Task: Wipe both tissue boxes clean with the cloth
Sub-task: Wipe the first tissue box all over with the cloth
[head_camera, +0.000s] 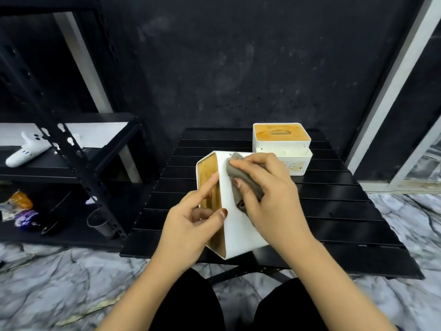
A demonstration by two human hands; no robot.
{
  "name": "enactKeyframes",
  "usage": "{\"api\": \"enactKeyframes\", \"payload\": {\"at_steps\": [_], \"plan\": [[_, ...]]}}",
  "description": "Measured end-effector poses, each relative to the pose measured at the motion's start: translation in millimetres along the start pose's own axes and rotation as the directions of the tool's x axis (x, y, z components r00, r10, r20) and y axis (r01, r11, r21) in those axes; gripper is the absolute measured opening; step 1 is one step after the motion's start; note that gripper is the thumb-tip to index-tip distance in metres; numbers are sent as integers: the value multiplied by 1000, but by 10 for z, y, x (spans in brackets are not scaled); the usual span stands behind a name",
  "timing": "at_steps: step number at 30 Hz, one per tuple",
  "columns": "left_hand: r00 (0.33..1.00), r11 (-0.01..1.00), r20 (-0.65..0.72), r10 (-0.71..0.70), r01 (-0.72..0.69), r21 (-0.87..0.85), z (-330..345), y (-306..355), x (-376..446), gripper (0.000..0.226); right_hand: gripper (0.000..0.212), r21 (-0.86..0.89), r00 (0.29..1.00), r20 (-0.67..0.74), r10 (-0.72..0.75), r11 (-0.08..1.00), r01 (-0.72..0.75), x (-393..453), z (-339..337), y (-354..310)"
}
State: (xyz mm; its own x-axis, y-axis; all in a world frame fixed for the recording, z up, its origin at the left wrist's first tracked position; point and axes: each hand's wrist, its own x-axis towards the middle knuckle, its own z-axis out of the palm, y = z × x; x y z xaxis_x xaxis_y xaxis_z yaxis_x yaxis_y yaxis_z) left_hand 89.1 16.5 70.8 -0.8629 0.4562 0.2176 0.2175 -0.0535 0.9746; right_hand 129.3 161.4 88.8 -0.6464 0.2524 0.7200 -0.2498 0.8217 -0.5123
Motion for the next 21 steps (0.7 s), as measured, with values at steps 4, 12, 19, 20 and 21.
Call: {"api": "enactKeyframes", "payload": {"at_steps": [4, 12, 19, 20, 21], "plan": [[1000, 1000, -12, 2, -1, 8, -11, -14, -5, 60, 31, -4, 997, -21, 76, 997, -76, -21, -74, 131], [997, 999, -72, -32, 31, -13, -23, -57, -30, 60, 37, -15, 987, -13, 163, 987, -163, -410, -153, 280], [998, 999, -56, -20, 17, -41, 60, -69, -66, 61, 31, -3, 999, -12, 48, 999, -48, -533, -29, 35], [999, 999, -46, -16, 14, -39, 67, -64, -74, 61, 31, 3, 1000, -8, 26, 1000, -26, -491, -17, 10], [999, 1000, -38, -9, 8, -29, 76, -59, -80, 61, 31, 7, 1000, -6, 6, 1000, -6, -440, -12, -9]]}}
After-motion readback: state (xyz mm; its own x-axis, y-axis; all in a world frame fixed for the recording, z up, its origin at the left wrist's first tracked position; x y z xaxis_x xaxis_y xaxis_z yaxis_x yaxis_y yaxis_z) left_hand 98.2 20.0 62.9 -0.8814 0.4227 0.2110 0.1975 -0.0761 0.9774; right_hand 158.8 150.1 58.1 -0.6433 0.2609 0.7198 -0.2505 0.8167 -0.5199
